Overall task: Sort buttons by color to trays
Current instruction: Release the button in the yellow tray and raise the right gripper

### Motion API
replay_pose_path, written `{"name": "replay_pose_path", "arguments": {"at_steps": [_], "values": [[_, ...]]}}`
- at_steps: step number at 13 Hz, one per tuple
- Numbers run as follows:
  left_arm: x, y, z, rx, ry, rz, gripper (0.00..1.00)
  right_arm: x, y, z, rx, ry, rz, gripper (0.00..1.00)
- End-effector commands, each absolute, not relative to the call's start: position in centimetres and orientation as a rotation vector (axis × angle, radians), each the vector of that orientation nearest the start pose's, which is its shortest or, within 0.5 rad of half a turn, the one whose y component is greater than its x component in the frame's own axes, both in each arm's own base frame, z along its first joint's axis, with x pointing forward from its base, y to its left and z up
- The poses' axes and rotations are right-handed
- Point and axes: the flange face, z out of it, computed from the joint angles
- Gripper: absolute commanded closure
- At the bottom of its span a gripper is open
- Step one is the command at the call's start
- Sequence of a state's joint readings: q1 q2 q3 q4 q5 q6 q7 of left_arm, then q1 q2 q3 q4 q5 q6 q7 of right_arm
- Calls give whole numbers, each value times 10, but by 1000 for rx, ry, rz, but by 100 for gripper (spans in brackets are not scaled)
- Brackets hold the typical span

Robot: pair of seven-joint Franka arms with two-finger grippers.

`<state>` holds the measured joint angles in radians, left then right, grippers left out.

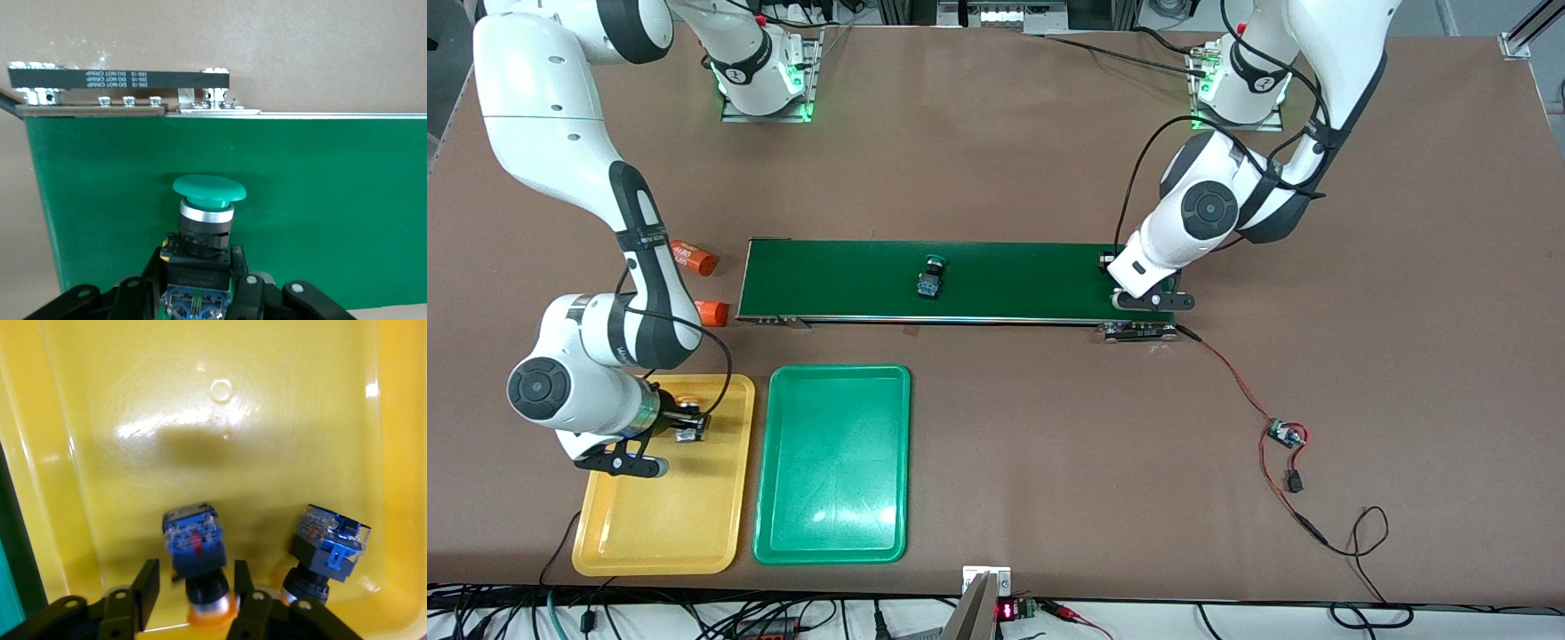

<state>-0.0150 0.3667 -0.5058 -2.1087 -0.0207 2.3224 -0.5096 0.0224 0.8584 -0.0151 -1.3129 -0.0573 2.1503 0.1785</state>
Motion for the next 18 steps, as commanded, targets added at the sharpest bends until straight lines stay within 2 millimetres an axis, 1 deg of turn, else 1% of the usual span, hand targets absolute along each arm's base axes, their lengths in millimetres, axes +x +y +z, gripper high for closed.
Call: {"name": "replay_pose_path", "arguments": {"at_steps": [1, 2, 3, 4, 5, 6, 7, 8, 9, 10, 11, 12, 13, 14, 16, 18], "values": [[494, -285, 257, -3251, -75, 301, 77, 747, 4, 223, -3196, 191, 14, 0], [495, -284, 257, -3252, -63, 297, 63, 748, 8, 229, -3191, 191, 2, 0], [496, -281, 257, -3251, -60, 296, 41, 744, 15, 229, -3191, 203, 23, 0], [498, -280, 258, -3249, -44, 282, 0, 736, 16, 237, -3184, 215, 31, 0], [500, -280, 264, -3251, -47, 267, 0, 727, 23, 245, -3177, 224, 48, 0], [502, -281, 269, -3255, -47, 251, 0, 715, 36, 250, -3174, 277, 65, 0], [502, -281, 272, -3257, -48, 242, 0, 697, 59, 259, -3174, 294, 77, 0], [504, -281, 279, -3260, -57, 225, 0, 682, 71, 271, -3172, 321, 78, 0], [507, -277, 291, -3267, -71, 185, 0, 665, 85, 281, -3165, 339, 88, 0], [515, -270, 307, -3272, -95, 135, 0, 642, 107, 293, -3147, 372, 104, 0], [528, -255, 324, -3269, -145, 76, 0, 620, 125, 303, -3135, 400, 101, 0], [537, -241, 341, -3264, -189, 28, 0, 599, 141, 309, -3125, 420, 86, 0], [549, -220, 357, -3256, -250, -21, 0, 579, 157, 316, -3114, 444, 64, 0], [561, -199, 369, -3246, -310, -60, 0, 564, 170, 317, -3109, 459, 60, 0], [583, -155, 395, -3224, -436, -148, 0, 541, 198, 323, -3106, 467, 65, 0], [601, -113, 418, -3205, -522, -230, 0, 524, 228, 325, -3092, 526, 75, 0]]}}
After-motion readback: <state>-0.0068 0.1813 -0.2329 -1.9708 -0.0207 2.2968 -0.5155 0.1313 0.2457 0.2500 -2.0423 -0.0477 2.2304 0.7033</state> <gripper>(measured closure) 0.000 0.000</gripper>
